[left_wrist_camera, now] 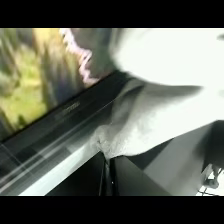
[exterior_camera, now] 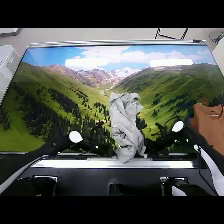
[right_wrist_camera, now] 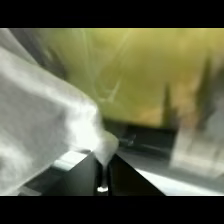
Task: Fold the clothes and pants, and hang the long-sleeved shirts on hangers.
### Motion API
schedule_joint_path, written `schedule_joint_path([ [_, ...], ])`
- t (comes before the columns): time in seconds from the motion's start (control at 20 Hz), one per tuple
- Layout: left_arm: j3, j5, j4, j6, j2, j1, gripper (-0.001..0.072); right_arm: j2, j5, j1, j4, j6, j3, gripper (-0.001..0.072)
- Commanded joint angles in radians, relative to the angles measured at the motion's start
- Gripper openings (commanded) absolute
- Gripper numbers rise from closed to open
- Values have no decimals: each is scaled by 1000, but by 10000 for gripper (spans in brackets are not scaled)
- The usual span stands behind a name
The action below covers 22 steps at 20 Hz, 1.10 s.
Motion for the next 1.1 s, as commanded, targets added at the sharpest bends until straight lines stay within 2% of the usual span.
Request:
schedule_joint_path([
  [0.0,56,-38,237,-109,154,127,19,55,83,0,-8,-14,188,48],
  [0.1,186,-101,423,-179,297,267,19,127,82,0,-67,-23,449,48],
  [0.2,369,-95,473,-175,442,401,19,197,32,0,-146,-46,763,49],
  [0.35,654,46,472,-176,606,537,20,285,-127,0,-223,-45,1176,50],
  [0.45,790,149,472,-175,668,554,20,334,-189,0,-224,-23,1318,50],
  [0.65,924,195,472,-175,715,554,20,425,-240,0,-243,8,1369,50],
  [0.85,934,328,476,-126,715,554,19,439,-242,0,-340,9,1369,50],
  [0.95,933,372,513,-126,705,554,20,435,-241,0,-369,8,1369,50],
  [1.05,933,373,615,-127,683,555,20,417,-218,0,-397,9,1369,50],
])
